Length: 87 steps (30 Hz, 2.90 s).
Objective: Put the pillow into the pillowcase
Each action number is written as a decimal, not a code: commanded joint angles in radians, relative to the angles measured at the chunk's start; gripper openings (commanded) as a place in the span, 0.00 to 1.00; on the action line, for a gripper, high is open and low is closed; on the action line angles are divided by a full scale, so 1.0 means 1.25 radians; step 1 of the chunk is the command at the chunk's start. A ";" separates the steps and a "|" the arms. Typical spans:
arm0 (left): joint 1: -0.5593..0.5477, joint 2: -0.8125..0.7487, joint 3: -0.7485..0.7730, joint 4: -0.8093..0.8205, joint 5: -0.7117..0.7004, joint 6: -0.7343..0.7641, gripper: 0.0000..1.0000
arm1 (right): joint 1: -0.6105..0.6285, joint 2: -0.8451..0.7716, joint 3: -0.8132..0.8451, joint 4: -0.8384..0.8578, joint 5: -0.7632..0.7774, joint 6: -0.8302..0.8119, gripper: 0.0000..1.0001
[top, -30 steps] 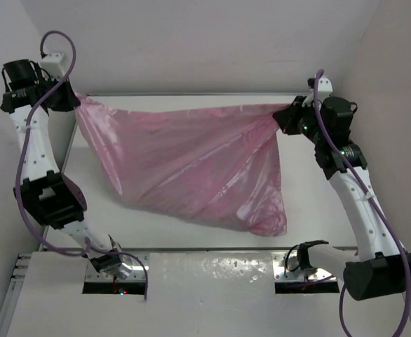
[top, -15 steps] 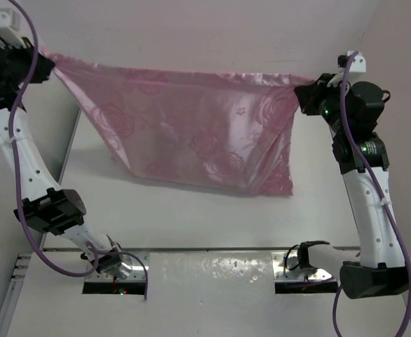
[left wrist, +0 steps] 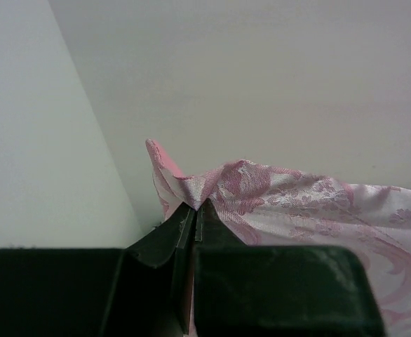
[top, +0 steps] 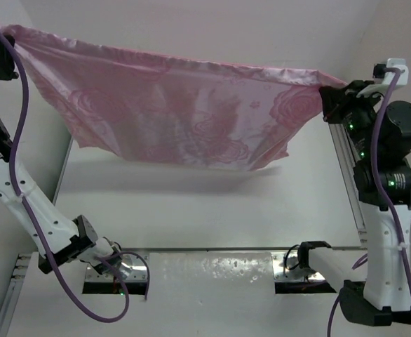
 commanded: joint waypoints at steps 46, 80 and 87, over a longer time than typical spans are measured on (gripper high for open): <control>-0.354 0.815 -0.014 0.333 -0.745 0.012 0.02 | -0.004 1.133 0.518 0.354 0.368 0.231 0.48; -0.180 0.090 -1.041 -0.104 -0.471 0.382 0.74 | -0.127 0.353 -0.680 0.209 0.149 0.310 0.91; -0.220 0.150 -1.146 0.033 -0.484 0.354 0.96 | -0.133 0.390 -0.739 0.265 0.086 0.310 0.94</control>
